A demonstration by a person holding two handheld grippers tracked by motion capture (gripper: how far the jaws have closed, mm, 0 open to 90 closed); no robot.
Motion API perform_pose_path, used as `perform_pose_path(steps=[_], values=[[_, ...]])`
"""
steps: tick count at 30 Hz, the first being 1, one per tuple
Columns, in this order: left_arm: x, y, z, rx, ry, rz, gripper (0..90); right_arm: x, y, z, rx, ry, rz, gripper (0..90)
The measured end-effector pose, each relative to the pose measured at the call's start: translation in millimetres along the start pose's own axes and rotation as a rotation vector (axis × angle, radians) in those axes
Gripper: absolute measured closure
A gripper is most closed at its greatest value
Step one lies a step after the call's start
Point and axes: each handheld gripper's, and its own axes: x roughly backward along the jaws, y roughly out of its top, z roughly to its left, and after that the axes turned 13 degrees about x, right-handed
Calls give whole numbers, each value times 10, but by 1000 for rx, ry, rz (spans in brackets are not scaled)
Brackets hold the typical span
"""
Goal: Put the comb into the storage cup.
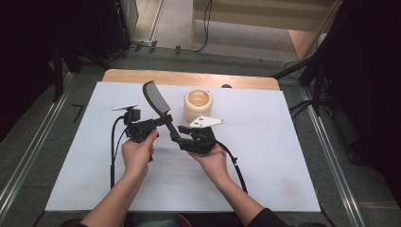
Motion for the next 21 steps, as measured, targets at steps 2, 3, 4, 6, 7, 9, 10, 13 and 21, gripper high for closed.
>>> perform_pose_path(steps=[2, 3, 4, 6, 7, 9, 10, 13, 21], values=[[8, 6, -6, -8, 7, -3, 728, 12, -1, -6, 1, 8, -1, 484], [10, 9, -8, -13, 8, -5, 728, 18, -2, -11, -1, 14, -2, 471], [14, 12, -10, -18, 12, -5, 728, 26, -4, -16, -3, 19, -8, 465], [16, 17, -10, -22, 15, -5, 728, 44, -6, -17, 5, 24, -21, 423], [19, 17, -13, -26, 19, -7, 728, 49, -6, -14, 7, 27, -28, 405], [24, 19, -21, -42, 30, -9, 728, 59, -7, -14, 5, 37, -31, 368], [26, 20, -25, -46, 33, -14, 728, 63, -10, -15, 3, 41, -30, 347], [33, 27, -33, -58, 40, -15, 728, 66, -29, -25, -7, 51, -18, 309], [42, 45, -21, -67, 49, -14, 727, 95, -95, -62, -21, 40, 0, 265]])
